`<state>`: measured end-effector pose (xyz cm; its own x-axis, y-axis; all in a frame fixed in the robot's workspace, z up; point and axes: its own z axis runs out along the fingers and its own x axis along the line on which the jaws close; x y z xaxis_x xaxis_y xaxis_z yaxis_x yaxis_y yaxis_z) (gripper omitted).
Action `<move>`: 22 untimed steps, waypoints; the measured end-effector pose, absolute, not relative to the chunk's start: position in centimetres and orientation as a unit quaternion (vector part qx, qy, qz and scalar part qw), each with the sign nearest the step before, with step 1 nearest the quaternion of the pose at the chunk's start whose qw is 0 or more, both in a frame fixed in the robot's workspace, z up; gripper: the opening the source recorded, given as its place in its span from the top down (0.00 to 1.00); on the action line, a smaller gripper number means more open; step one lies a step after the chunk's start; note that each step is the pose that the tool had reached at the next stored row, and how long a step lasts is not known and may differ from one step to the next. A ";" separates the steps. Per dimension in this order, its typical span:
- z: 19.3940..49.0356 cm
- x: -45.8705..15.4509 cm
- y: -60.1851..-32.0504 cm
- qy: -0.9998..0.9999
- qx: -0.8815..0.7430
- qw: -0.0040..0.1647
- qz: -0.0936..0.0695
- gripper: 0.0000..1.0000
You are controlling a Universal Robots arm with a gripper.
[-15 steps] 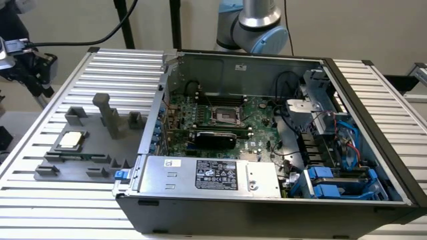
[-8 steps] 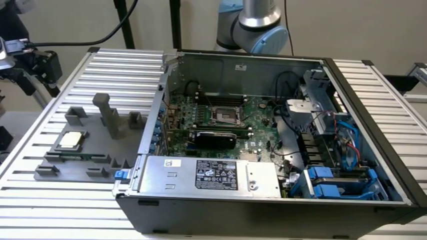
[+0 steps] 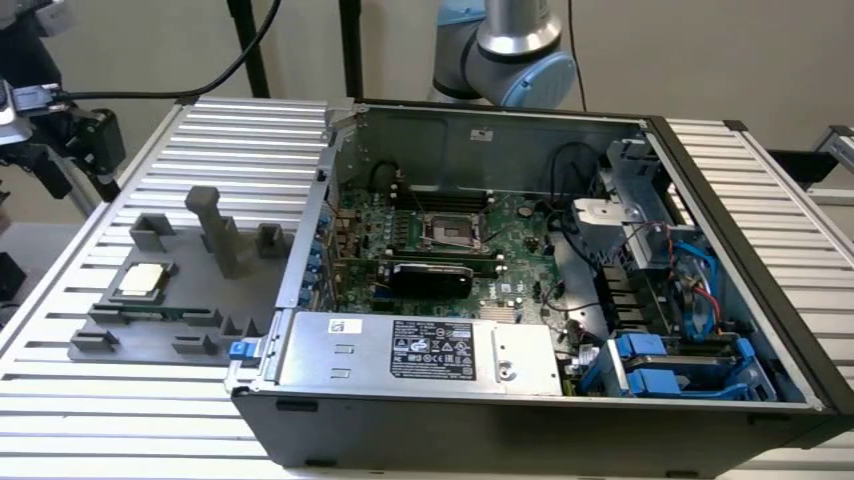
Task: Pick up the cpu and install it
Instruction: 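Pick up the cpu and move it towards the insertion slot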
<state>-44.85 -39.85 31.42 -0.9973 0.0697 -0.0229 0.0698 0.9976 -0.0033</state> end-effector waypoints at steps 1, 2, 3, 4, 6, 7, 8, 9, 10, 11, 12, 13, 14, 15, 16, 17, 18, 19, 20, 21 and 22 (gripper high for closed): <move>31.2 -44.8 -39.8 0.999 0.035 0.011 -0.002 0.40; 31.1 -44.8 -39.8 0.999 0.035 0.011 -0.002 0.40; 30.9 -44.8 -39.8 0.999 0.035 0.011 -0.002 0.40; 30.7 -44.8 -39.8 0.999 0.035 0.011 -0.002 0.40; 30.3 -44.8 -39.9 0.999 0.035 0.011 -0.002 0.40; 30.2 -44.8 -39.9 0.999 0.035 0.011 -0.002 0.40; 30.0 -44.8 -39.9 0.999 0.035 0.011 -0.002 0.40; 29.8 -44.8 -39.9 0.999 0.035 0.011 -0.002 0.40; 29.6 -44.8 -40.0 0.999 0.035 0.011 -0.002 0.40; 29.4 -44.7 -40.0 0.999 0.034 0.011 -0.002 0.40; 29.2 -44.7 -40.0 0.999 0.033 0.011 -0.002 0.40; 29.1 -44.6 -40.1 0.999 0.032 0.011 -0.002 0.40; 28.9 -44.5 -40.1 0.999 0.030 0.011 -0.002 0.40; 28.7 -44.4 -40.1 1.000 0.028 0.011 -0.002 0.40; 28.5 -44.3 -40.2 1.000 0.026 0.011 -0.002 0.40; 28.3 -44.2 -40.2 1.000 0.023 0.011 -0.002 0.40; 28.1 -44.1 -40.2 1.000 0.021 0.011 -0.002 0.40; 28.0 -44.0 -40.3 1.000 0.020 0.011 -0.002 0.40; 27.8 -44.0 -40.3 1.000 0.018 0.011 -0.002 0.40; 27.6 -44.0 -40.3 1.000 0.017 0.011 -0.002 0.40; 27.4 -44.0 -40.3 1.000 0.017 0.011 -0.002 0.40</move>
